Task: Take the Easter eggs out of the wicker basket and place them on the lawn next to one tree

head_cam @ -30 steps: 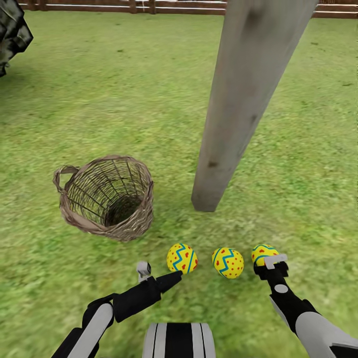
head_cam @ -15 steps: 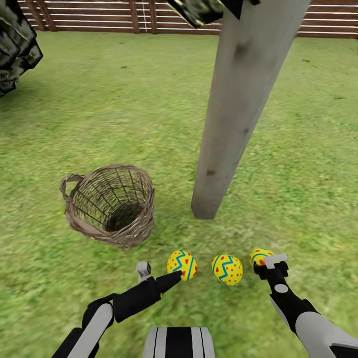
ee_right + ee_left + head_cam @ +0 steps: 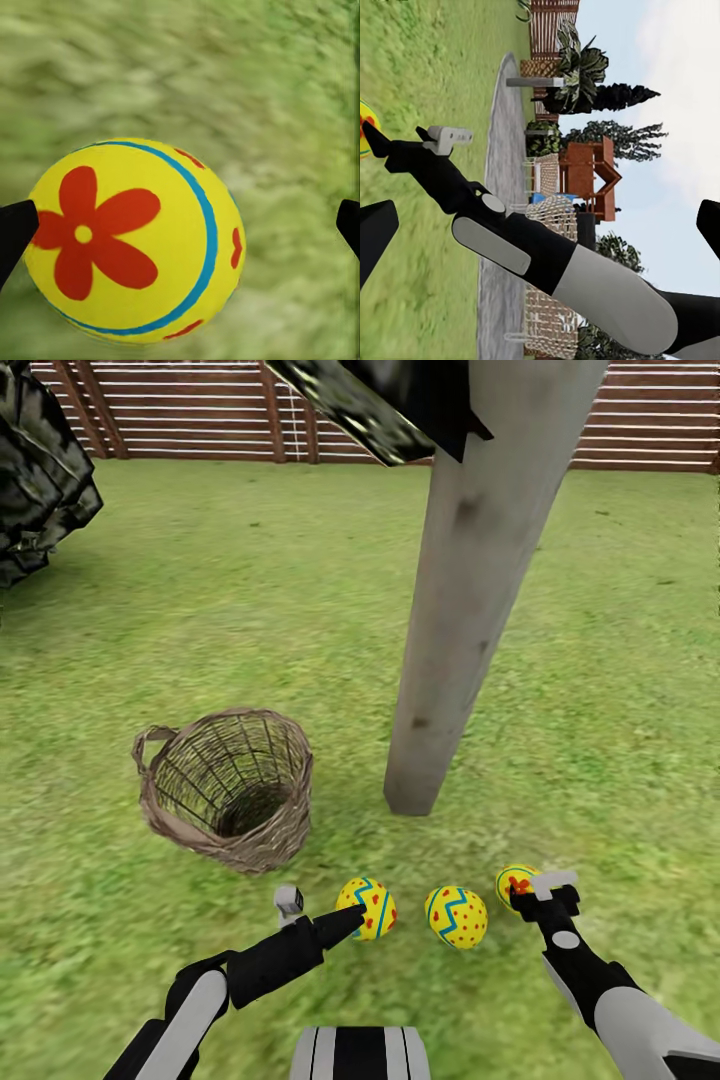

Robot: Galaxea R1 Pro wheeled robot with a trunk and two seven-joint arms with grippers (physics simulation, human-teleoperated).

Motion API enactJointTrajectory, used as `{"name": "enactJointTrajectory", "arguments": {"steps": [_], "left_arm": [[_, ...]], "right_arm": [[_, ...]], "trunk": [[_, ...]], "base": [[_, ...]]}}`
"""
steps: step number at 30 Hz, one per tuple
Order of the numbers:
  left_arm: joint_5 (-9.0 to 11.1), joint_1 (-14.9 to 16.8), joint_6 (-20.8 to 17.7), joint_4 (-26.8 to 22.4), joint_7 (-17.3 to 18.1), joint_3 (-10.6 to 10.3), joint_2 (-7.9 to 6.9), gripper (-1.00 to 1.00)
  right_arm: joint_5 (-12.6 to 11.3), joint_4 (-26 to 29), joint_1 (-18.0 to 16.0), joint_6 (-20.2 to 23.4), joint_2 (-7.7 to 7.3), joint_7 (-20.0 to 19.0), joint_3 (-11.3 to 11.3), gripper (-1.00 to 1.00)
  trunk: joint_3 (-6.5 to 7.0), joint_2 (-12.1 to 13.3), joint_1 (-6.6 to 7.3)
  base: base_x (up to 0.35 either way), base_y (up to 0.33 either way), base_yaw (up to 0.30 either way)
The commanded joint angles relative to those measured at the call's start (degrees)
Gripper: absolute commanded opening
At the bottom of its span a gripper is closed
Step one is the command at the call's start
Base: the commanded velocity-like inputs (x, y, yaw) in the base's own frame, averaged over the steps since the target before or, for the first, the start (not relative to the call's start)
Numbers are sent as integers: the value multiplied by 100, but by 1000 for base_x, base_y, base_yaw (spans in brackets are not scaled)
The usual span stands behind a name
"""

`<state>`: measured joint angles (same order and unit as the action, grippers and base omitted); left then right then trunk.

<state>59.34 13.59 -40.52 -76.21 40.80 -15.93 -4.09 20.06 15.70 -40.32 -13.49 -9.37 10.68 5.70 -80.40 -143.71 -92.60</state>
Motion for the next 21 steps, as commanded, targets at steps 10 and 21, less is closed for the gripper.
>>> {"name": "enactJointTrajectory", "arguments": {"steps": [10, 21], "left_arm": [[17, 3, -50, 7, -19, 6, -4, 100], [8, 3, -88, 829, -246, 37, -257, 100]], "right_arm": [[50, -6, -3, 16, -11, -204, 50, 100], [5, -68, -3, 71, -21, -343, 63, 100]], "trunk": [[219, 12, 26], [463, 27, 55]], "base": [[0, 0, 0], [-242, 0, 0]]}}
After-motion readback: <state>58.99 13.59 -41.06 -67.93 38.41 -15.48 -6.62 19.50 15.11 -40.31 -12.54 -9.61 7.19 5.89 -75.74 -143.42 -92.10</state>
